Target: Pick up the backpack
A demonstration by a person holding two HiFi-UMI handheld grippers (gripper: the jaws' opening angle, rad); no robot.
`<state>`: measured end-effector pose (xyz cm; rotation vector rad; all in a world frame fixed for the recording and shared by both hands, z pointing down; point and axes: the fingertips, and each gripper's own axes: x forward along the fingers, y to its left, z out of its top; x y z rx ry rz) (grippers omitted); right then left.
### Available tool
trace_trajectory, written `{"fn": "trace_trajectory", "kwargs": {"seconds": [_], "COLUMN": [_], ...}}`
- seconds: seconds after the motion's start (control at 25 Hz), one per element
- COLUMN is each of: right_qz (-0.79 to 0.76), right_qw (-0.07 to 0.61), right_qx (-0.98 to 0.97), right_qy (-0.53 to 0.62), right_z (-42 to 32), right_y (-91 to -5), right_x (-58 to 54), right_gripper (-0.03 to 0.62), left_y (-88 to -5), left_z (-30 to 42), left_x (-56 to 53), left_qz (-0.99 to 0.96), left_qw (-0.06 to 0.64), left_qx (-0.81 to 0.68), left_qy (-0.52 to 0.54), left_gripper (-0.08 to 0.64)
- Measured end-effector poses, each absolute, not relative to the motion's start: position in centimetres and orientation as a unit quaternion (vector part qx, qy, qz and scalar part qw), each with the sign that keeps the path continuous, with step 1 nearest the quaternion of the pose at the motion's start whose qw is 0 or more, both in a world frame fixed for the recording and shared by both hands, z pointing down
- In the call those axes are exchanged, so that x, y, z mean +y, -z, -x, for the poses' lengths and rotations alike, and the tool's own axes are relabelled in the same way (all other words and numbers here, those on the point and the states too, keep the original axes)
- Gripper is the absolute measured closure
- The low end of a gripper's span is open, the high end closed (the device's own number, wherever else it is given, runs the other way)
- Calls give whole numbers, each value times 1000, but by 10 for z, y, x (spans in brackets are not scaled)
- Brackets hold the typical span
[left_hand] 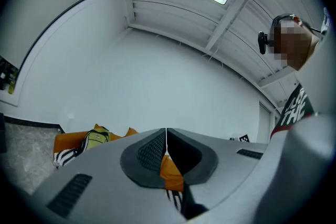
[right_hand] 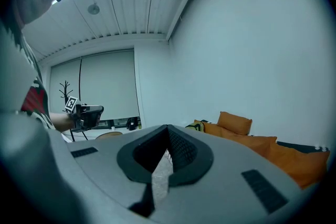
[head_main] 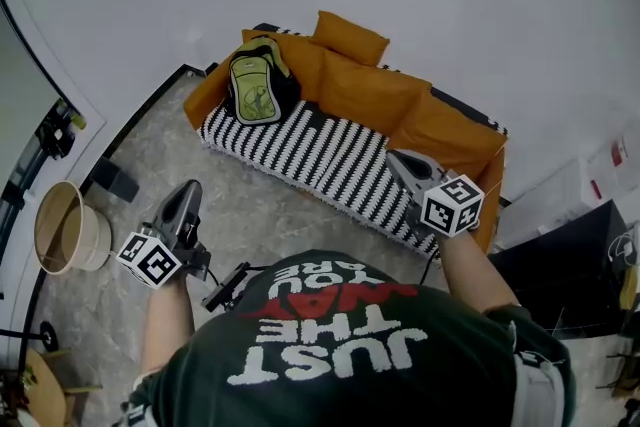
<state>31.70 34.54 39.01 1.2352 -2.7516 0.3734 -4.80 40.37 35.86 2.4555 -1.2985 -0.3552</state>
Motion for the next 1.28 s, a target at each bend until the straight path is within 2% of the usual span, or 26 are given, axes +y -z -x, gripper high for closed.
{"fn": "trace_trajectory", "kwargs": {"seconds": [0.32,0.56,0.84,1.04,1.28], "right_qz": [-406,-391,-378,-401,-414], "right_qw": [47,58,84,94,85], "right_qx": [-902,-906,-909,-901,-895], "right_qy": [-140,-154,-152,-138,-145], "right_z": [-385,-381,-309,-230,-126], "right_y": [-414,-441,-459,-459,-434], "right_x": [344,317,241,150,42], "right_gripper": [566,566,566,566,566], "left_y": [-362,-375,-404,-429,-414], "left_z": [-9,-12,54,130,217], "left_x": [389,370,296,192,73], "left_qz": [-859,-853,-850,-867,-886], "left_qw": [187,196,208,213,216], "left_qx": [-459,-470,-469,-435,-396], "left_qy": [130,112,118,120,104], "left_gripper": [543,543,543,543,543]}}
